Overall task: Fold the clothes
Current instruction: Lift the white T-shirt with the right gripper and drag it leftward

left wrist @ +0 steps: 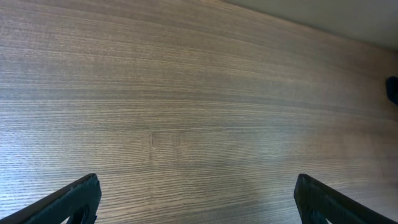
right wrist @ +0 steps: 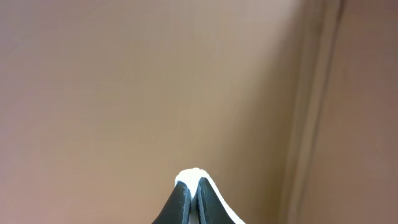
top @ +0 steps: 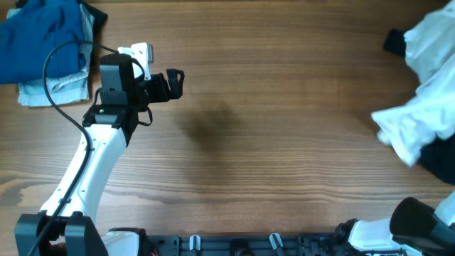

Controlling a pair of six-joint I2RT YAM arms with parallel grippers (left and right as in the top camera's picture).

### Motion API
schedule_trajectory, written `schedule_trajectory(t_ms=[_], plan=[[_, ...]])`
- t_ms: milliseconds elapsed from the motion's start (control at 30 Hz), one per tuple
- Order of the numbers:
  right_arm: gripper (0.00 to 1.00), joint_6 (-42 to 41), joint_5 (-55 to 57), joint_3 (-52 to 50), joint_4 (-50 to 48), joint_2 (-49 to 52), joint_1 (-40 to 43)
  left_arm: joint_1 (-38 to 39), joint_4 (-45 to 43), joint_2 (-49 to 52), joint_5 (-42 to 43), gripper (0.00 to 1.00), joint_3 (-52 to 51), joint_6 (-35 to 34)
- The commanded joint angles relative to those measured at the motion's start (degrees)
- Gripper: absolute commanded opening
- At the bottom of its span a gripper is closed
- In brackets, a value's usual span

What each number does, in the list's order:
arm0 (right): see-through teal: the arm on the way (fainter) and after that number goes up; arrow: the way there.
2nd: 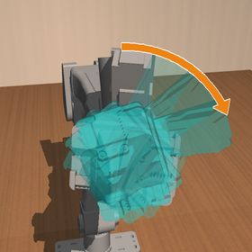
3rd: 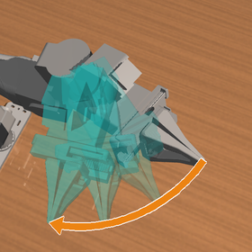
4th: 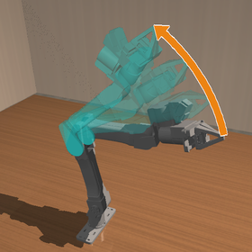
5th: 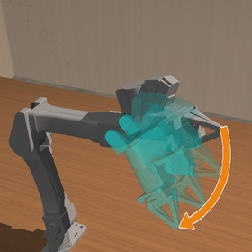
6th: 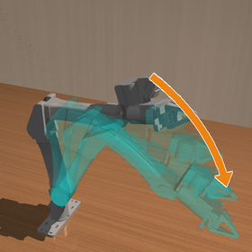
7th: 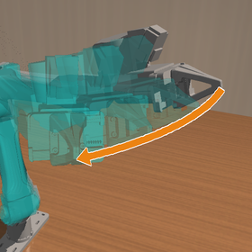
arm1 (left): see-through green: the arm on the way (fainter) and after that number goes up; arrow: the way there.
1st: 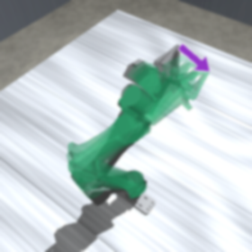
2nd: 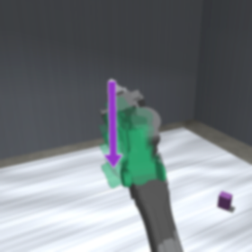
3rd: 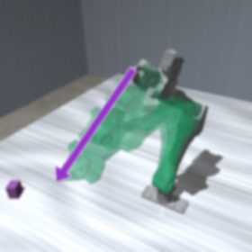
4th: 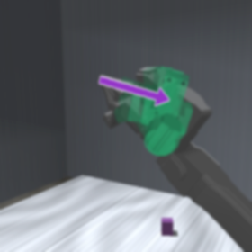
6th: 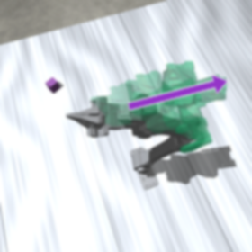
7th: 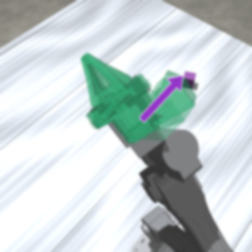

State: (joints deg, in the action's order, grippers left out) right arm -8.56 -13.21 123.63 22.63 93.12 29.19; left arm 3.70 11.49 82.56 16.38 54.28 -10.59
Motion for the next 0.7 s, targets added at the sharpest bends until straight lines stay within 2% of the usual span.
schedule_trajectory(t_ms=[0, 133, 200, 433, 533, 667], plan=[[0.04, -1.86, -10.58, 5.27, -1.4, -1.2, -0.5, 0.31, -0.24, 0.26, -0.09, 1.0, 1.14, -0.33], [0.04, -5.68, -22.34, 5.73, -0.48, -1.07, -2.25, 0.31, -0.42, -0.42, -0.11, 1.0, 1.14, -0.33], [0.04, -5.22, -27.3, 5.7, 4.59, -0.63, -6.25, -0.04, -0.83, -1.95, -0.17, 0.99, 1.14, -0.33], [0.04, 5.01, -28.24, 5.62, 26.18, 2.58, -24.72, -4.02, -0.33, -8.0, -0.17, 1.0, 1.25, -0.35], [0.04, 7.13, -27.96, 5.62, 31.19, 4.17, -31.69, -5.84, 0.76, -9.53, -0.17, 1.0, 1.25, -0.35], [0.04, 7.48, -24.46, 4.74, 32.15, 7.76, -41.18, -8.98, 3.02, -11.37, -0.17, 1.0, 1.25, -0.31]])
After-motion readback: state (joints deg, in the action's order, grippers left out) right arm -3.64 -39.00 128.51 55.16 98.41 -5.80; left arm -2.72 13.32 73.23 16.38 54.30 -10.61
